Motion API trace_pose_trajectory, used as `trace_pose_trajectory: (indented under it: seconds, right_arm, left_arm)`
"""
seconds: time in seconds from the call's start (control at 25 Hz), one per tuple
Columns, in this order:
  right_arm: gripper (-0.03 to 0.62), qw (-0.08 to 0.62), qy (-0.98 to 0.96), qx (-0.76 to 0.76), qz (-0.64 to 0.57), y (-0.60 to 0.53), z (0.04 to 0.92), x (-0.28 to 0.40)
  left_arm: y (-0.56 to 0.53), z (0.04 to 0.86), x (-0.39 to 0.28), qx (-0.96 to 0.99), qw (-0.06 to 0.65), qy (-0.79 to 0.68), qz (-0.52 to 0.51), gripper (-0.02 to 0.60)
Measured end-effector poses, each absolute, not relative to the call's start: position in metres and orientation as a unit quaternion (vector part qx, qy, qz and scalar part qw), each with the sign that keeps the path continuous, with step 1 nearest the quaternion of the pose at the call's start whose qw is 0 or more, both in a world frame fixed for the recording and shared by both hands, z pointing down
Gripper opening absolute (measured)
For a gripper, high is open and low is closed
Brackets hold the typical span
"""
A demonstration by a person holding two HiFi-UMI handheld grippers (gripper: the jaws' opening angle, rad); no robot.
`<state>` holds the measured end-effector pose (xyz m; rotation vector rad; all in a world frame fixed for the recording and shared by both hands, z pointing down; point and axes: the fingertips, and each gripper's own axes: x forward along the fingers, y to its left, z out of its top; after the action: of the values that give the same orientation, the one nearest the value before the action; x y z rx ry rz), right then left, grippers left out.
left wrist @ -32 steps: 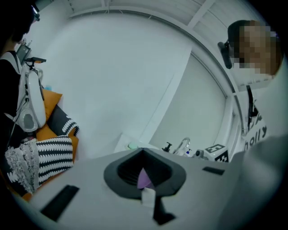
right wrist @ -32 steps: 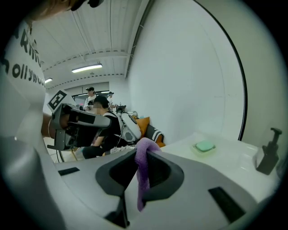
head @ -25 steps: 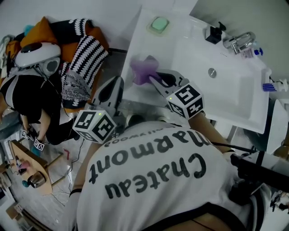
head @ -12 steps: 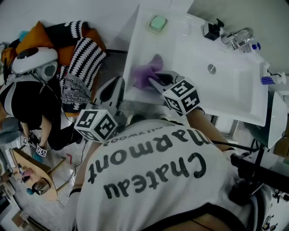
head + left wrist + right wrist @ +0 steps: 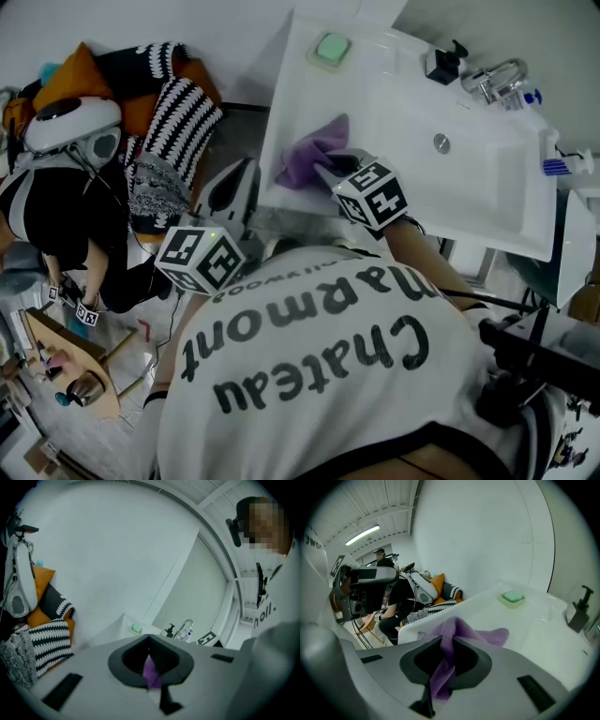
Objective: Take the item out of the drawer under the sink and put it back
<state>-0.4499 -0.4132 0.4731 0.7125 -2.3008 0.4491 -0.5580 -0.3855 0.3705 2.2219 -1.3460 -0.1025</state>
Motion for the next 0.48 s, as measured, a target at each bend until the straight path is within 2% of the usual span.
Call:
trace_pose_trajectory:
  seconds: [0.48]
  right_arm:
    - [0.052,0.402,-0.862,0.269,0.153,-0.413,0.492,-0.451]
  left_arm:
    - [-0.383,0.375,-0.567,0.822,0.27,-0.5,-0.038,0.009]
